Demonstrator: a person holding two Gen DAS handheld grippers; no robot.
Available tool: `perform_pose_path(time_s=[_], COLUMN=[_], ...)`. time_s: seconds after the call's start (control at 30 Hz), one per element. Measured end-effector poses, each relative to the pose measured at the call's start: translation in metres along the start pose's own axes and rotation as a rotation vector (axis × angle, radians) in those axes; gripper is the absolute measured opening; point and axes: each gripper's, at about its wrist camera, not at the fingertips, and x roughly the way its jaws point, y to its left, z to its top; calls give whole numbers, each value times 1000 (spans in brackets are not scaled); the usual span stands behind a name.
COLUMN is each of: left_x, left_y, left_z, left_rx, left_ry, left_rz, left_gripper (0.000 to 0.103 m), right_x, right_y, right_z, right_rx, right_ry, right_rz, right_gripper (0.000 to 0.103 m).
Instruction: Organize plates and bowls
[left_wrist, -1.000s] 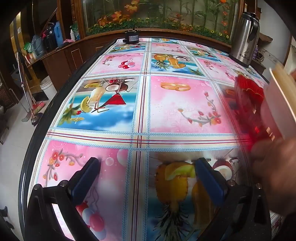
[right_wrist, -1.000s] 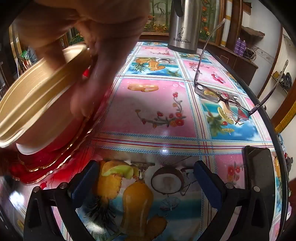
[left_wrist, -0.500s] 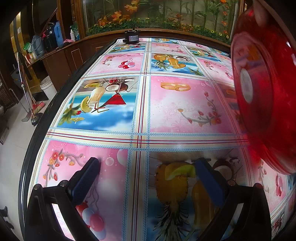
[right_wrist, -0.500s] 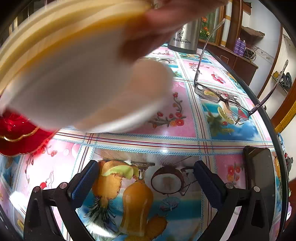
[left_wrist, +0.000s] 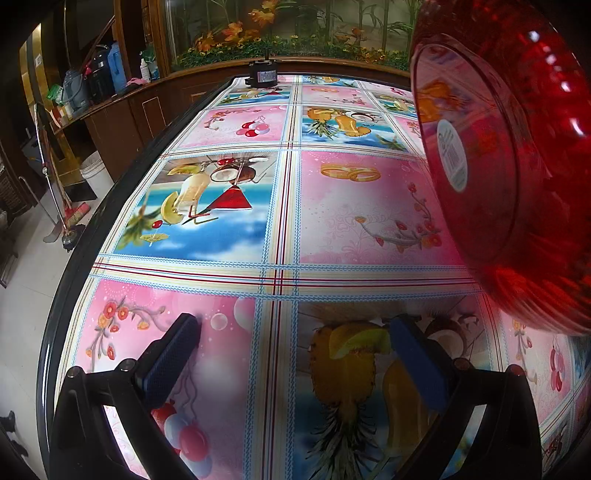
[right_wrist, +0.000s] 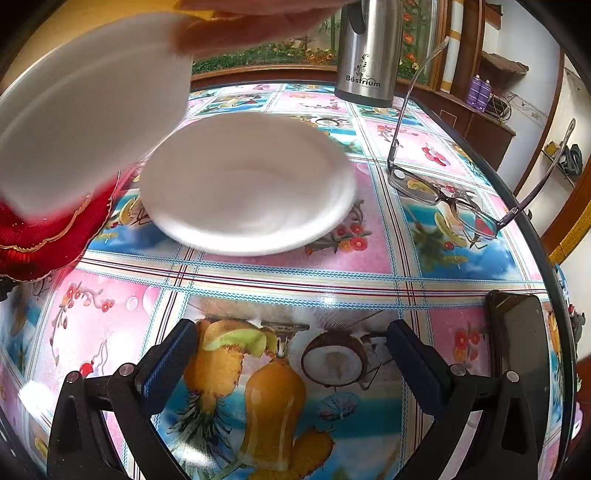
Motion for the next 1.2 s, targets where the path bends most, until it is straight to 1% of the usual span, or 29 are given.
perform_pose_path(time_s=[1.2], left_x=[-4], left_y=[0], left_z=[-4], left_rx=[-6], left_ry=[1], left_rz=[2], left_gripper=[103], right_x=[0], right_y=[0], right_z=[0], right_rx=[0], right_ry=[1], right_rz=[0], right_gripper=[103])
